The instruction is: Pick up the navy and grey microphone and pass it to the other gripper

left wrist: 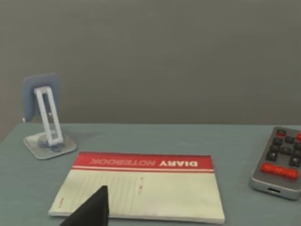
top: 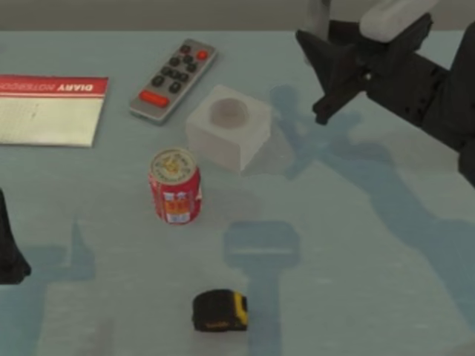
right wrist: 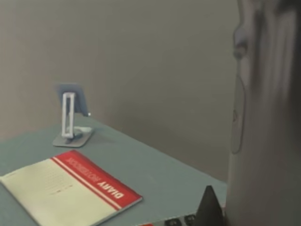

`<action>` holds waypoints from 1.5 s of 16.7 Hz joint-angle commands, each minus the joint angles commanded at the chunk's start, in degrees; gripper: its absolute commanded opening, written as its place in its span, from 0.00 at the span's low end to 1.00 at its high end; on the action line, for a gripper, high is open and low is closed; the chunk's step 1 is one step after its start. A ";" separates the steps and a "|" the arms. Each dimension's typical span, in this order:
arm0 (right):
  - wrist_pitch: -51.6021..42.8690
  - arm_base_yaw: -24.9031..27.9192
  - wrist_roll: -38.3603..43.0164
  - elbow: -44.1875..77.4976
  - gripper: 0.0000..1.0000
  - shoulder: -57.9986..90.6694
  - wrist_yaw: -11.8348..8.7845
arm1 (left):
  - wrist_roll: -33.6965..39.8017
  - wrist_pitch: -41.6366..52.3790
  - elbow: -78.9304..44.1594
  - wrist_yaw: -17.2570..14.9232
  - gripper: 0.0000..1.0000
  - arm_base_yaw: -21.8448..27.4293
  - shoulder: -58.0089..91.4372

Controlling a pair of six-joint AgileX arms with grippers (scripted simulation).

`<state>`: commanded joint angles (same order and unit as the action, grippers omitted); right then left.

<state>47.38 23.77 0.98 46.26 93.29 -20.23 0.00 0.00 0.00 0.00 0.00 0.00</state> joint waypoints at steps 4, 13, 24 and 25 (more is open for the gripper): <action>-0.13 0.21 0.16 0.28 0.00 0.20 0.07 | 0.00 0.00 0.00 0.00 1.00 0.00 0.00; 3.05 11.08 0.86 -2.49 0.00 -1.48 10.45 | 0.00 0.00 0.00 0.00 1.00 0.00 0.00; 3.43 12.18 0.93 -2.72 0.00 -1.73 11.50 | 0.00 0.00 0.00 0.00 1.00 0.00 0.00; 3.43 12.18 0.93 -2.72 0.00 -1.73 11.50 | 0.00 0.00 0.00 0.00 1.00 0.00 0.00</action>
<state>50.80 35.95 1.91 43.53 91.56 -8.74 0.00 0.00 0.00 0.00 0.00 0.00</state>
